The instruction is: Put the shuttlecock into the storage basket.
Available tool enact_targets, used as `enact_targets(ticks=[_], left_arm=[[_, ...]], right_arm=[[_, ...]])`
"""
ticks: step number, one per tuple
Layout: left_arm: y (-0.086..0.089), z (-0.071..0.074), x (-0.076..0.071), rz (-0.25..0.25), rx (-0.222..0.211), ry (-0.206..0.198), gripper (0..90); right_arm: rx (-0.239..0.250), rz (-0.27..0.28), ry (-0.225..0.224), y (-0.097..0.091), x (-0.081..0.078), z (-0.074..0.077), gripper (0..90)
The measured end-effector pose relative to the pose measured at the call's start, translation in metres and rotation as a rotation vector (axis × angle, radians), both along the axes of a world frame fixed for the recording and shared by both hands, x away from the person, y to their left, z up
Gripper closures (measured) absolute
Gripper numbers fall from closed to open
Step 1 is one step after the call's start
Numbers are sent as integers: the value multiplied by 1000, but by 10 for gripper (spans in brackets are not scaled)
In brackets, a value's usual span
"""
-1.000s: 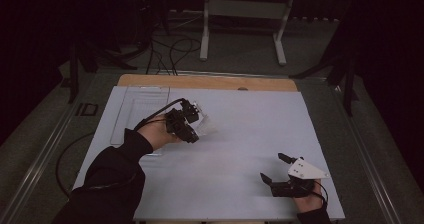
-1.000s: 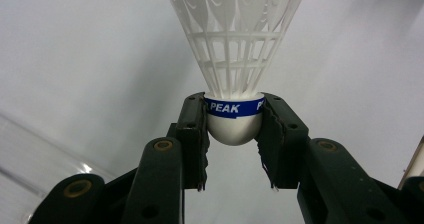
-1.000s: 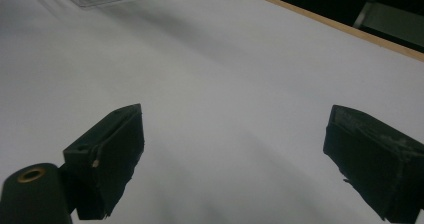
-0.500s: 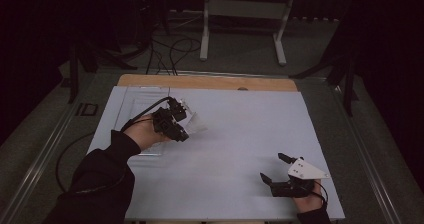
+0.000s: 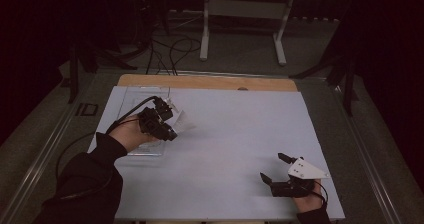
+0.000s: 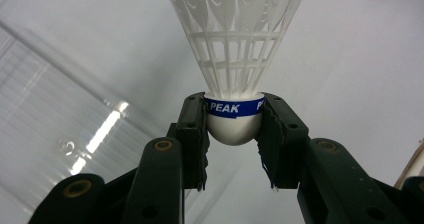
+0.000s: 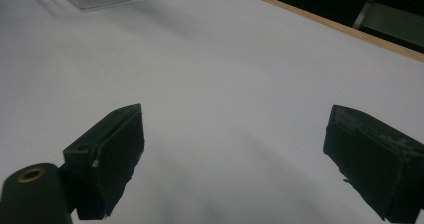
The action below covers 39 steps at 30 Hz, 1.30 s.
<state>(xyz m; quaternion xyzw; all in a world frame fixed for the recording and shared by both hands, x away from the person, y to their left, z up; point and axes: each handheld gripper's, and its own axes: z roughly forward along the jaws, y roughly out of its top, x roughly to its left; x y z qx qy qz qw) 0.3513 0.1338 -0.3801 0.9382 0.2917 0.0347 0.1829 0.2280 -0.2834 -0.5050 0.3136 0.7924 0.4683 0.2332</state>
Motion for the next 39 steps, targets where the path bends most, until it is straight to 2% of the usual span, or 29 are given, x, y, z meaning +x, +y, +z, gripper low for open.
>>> enact_targets(ticks=[6, 25, 39], left_arm=[[12, 4, -1, 32, -13, -17, 666], [50, 10, -8, 91, -3, -17, 666], [76, 6, -13, 136, -2, -4, 666]], right_arm=[[-1, -1, 5, 0, 0, 0, 92], [0, 2, 9, 0, 0, 0, 92], [2, 5, 12, 1, 0, 0, 92]])
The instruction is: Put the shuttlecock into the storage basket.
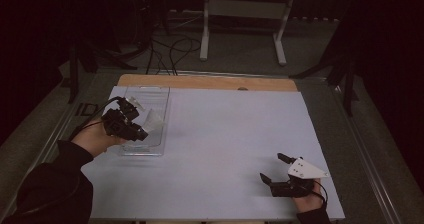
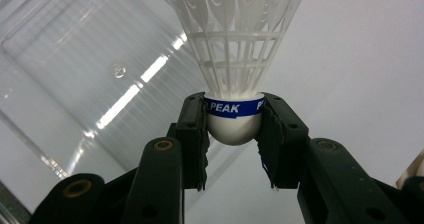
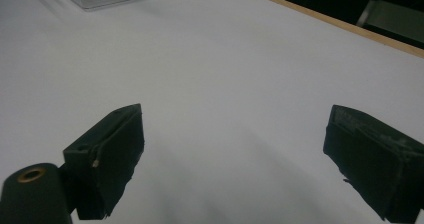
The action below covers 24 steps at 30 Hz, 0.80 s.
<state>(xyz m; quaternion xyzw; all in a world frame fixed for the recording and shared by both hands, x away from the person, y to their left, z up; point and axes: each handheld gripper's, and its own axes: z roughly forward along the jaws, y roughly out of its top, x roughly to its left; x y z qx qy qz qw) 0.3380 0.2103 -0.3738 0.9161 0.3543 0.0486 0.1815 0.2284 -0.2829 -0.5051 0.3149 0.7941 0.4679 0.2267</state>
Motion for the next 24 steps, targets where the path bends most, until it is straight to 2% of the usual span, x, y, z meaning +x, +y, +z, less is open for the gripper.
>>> enact_targets(ticks=[8, 13, 24], left_arm=[[11, -1, -3, 23, -1, -3, 666], [19, -6, -4, 38, 4, 7, 666], [40, -2, -8, 82, -18, -17, 665]], right_arm=[[0, 1, 2, 1, 0, 0, 92], [-2, 1, 2, 1, 0, 0, 92], [-5, 7, 0, 2, 1, 0, 92]])
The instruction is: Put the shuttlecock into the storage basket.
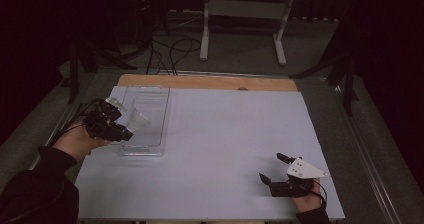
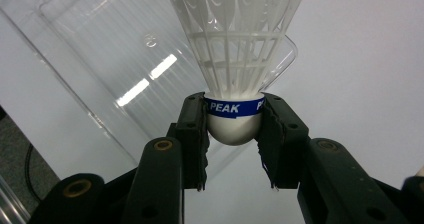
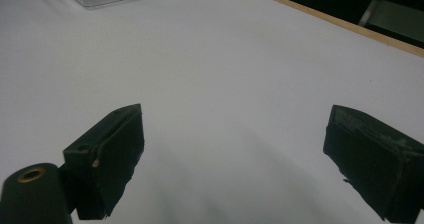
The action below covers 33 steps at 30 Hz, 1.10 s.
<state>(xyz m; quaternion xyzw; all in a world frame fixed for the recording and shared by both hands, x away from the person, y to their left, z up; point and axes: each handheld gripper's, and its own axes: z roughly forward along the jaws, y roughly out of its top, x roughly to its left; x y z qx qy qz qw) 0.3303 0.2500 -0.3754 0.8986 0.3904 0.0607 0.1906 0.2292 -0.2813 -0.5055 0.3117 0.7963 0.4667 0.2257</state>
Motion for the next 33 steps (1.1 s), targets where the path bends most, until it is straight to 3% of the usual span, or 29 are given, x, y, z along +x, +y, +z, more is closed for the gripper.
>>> enact_targets(ticks=[8, 24, 33], left_arm=[[13, -8, 0, 17, -17, 3, 665], [31, -28, 8, -37, 6, -24, 664], [37, -36, 13, -18, 25, -25, 663]], right_arm=[[-3, -1, 5, 1, 0, 0, 93], [-7, 4, 8, 1, 0, 0, 92], [-7, 4, 14, 2, 0, -1, 93]])
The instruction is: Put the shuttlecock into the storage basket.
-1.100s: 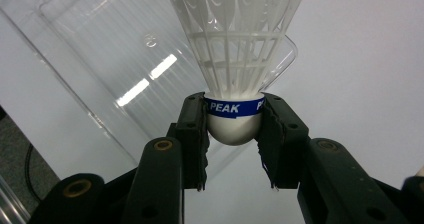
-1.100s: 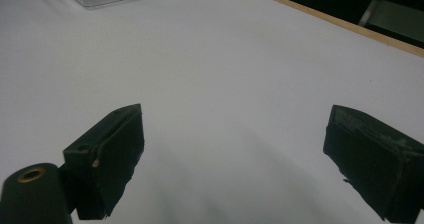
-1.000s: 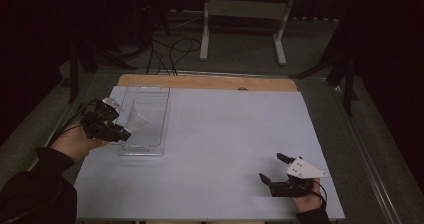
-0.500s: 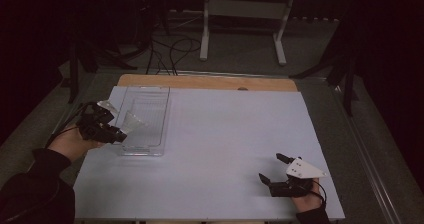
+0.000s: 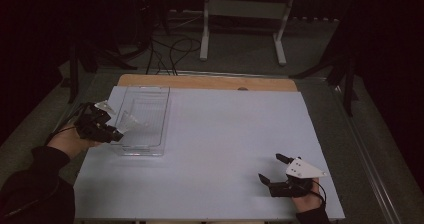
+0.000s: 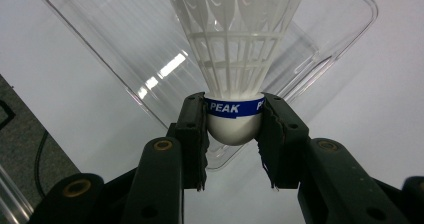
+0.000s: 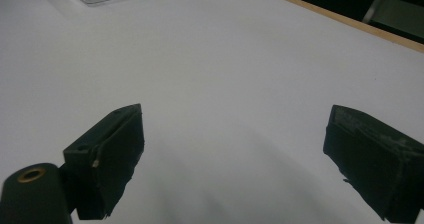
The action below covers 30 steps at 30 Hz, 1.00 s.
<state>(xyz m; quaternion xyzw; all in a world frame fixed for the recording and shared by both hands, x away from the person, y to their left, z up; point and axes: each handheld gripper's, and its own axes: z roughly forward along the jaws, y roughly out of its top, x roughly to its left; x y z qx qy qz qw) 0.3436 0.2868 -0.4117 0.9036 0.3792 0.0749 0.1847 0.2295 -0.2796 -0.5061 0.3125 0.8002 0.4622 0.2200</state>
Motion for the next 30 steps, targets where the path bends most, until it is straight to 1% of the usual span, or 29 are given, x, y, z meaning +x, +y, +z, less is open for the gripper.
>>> enact_targets(ticks=[3, 5, 6, 9, 11, 14, 17, 22, 24, 26, 28, 29, 30], left_arm=[[2, -1, 2, -2, 7, 3, 664], [3, -3, 3, 8, 5, 7, 663], [3, -5, 4, 3, 12, 8, 663], [4, -8, 7, 2, 25, 28, 663], [3, -10, 9, 1, 35, 23, 663], [1, -12, 11, -3, 36, 23, 663], [-2, -13, 14, 8, 52, 34, 662], [-6, -14, 17, 8, 78, 36, 662], [-7, -15, 18, 1, 88, 36, 662], [-8, -15, 19, 6, 103, 42, 662], [-9, -15, 20, 8, 103, 48, 661], [-9, -15, 20, 5, 114, 51, 661], [-9, -15, 21, 12, 118, 52, 660]], right_arm=[[0, 1, 2, 0, 0, 0, 92], [0, 1, 2, 0, 0, 0, 93], [0, 1, 2, 0, 0, 0, 92], [2, 0, -1, 0, 0, 0, 92], [1, 0, 1, 0, 0, 0, 92], [1, 1, 1, 0, 0, 0, 93], [5, 2, -1, 0, 0, -1, 93], [3, 3, 3, 0, 0, -1, 93], [3, 3, 4, 0, 0, -1, 93], [2, 2, 3, 0, 0, -1, 93], [2, 2, 5, 0, 0, -1, 92], [1, 1, 5, 0, 0, -1, 93], [1, 1, 7, 0, 0, -1, 93]])
